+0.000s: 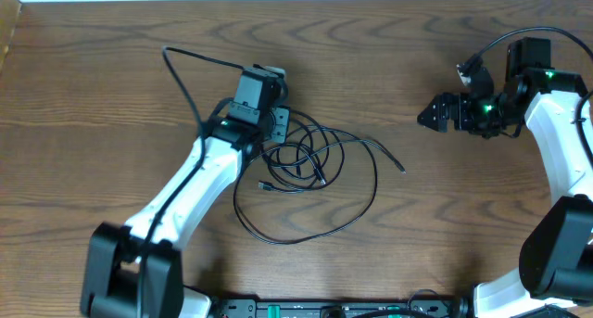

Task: Untangle cables

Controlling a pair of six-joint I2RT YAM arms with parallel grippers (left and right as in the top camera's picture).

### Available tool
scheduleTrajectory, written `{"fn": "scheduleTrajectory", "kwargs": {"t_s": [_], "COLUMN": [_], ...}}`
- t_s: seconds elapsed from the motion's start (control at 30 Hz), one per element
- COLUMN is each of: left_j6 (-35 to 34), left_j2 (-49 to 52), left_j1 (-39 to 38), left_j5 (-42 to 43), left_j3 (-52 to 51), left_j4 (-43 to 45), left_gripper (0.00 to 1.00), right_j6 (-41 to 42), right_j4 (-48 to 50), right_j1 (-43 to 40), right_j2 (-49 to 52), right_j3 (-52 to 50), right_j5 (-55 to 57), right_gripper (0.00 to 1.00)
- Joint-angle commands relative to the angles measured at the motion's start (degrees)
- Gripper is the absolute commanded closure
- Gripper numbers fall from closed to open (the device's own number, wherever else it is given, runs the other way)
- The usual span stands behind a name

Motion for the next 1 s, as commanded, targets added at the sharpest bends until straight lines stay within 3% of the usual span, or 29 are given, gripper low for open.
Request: {"fn": "scheduleTrajectory", "kwargs": {"t_s": [0.0,0.17,0.57,0.7,0.97], "left_j6": [0.59,0.57,0.63,1.01,1.03], "left_j2": [3.89,7.39,13.99,16.22,18.62], "left_j1": [0.24,0.68,1.81,1.79,1.81], "left_j5": [-4.26,-6.67,-2.54,1.36,3.80], "left_j3": [0.87,0.87,0.87,0.87,0.87], "left_j4": [2.10,5.40,10.14,10.14,10.73], "left_gripper": [0.49,0.50,0.50,0.63,0.64], "right_j6": [0.63,0.61,1.18,1.97,2.56], "right_j4": [-0.74,-2.01,-2.40,-2.38,-2.80], "right_j1": [0.15,0.20,0.20,0.22,0.22], "right_j2": [-0.55,-0.55,-0.55,-0.55,-0.55], "right_j3": [-0.04,-0.04,-0.04,-0.04,-0.04], "right_j5": [1.22,1.22,1.18,1.18,1.20], "right_gripper": [0.01,0.01,0.01,0.01,0.01]}}
